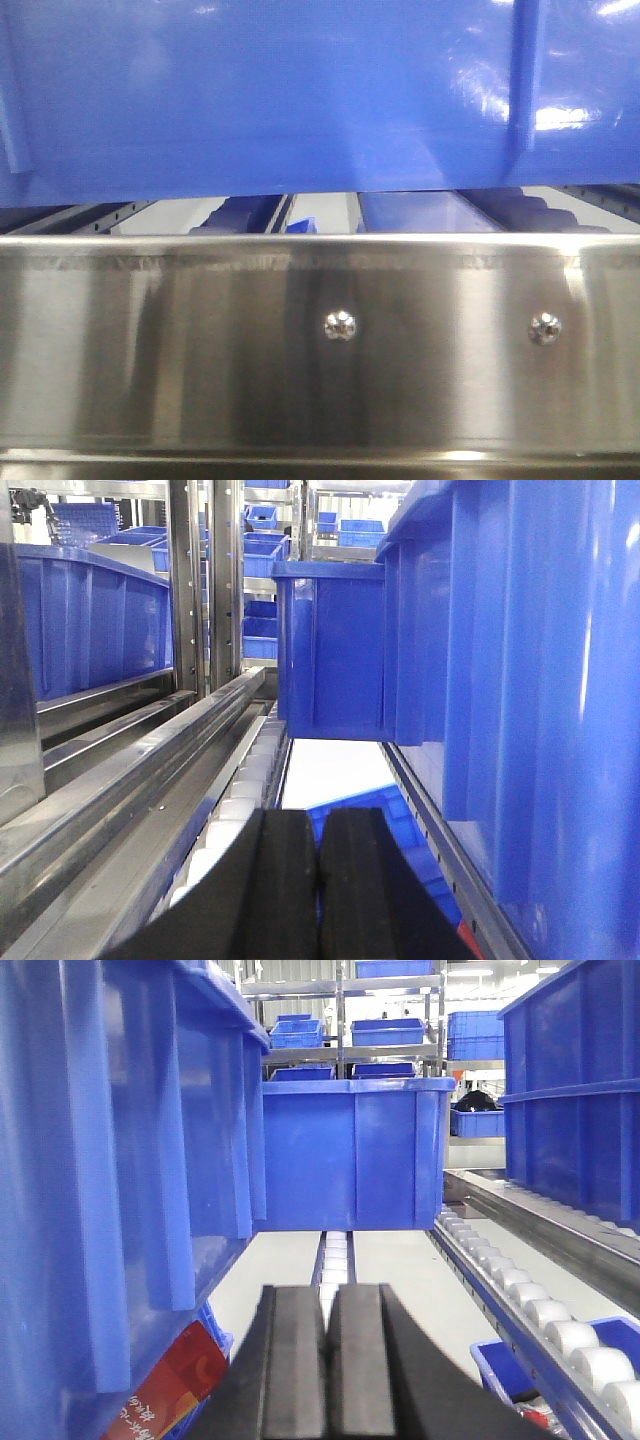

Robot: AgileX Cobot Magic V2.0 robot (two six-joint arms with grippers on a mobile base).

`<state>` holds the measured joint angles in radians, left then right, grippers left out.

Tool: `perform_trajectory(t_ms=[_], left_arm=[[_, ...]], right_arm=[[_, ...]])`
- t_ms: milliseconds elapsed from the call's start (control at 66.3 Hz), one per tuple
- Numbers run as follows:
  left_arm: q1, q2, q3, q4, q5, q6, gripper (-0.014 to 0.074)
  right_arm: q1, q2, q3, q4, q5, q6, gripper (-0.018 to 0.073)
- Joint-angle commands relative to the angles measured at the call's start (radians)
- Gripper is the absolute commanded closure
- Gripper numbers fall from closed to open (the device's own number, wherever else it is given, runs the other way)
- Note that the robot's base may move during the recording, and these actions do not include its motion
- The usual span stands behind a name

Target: Move blue bin to conveyor side

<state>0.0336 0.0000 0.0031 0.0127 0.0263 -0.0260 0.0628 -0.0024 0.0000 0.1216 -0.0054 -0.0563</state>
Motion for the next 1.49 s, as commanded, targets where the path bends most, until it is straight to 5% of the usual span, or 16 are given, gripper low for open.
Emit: perform_trajectory(t_ms=[0, 513, 663, 739, 875, 1055, 1478], left_arm=[[0.003, 0.0, -0.003, -0.006, -0.02, -0.002, 0.0602], [0.003, 0.0, -0.003, -0.006, -0.097, -0.002, 0.0602], [0.003, 0.0, -0.131, -0.006, 0.027, -0.002, 0.0595], [0.003, 0.0, -0.233, -0.006, 0.13, -0.002, 0.0529], [0.003, 0.035, -0.405, 0.006, 0.282, -0.002, 0.0333], [-0.009, 0.157, -0.602, 0.017, 0.352, -0.002, 0.0166], [-0.139, 0.597, -0.945, 0.016, 0.426, -0.002, 0.0134]], right_arm=[[-0.004, 0.002, 0.0, -0.002, -0.026, -0.001, 0.0637], [-0.004, 0.002, 0.0, -0.002, -0.106, 0.006, 0.0637], [-0.004, 0.002, -0.112, -0.002, -0.007, 0.01, 0.0629], [-0.002, 0.002, -0.198, -0.002, 0.083, 0.012, 0.0566], [0.01, 0.013, -0.356, -0.002, 0.184, 0.012, 0.0283], [0.012, 0.132, -0.54, -0.002, 0.209, 0.012, 0.0001], [0.044, 0.542, -0.817, -0.007, 0.28, -0.001, 0.0008]])
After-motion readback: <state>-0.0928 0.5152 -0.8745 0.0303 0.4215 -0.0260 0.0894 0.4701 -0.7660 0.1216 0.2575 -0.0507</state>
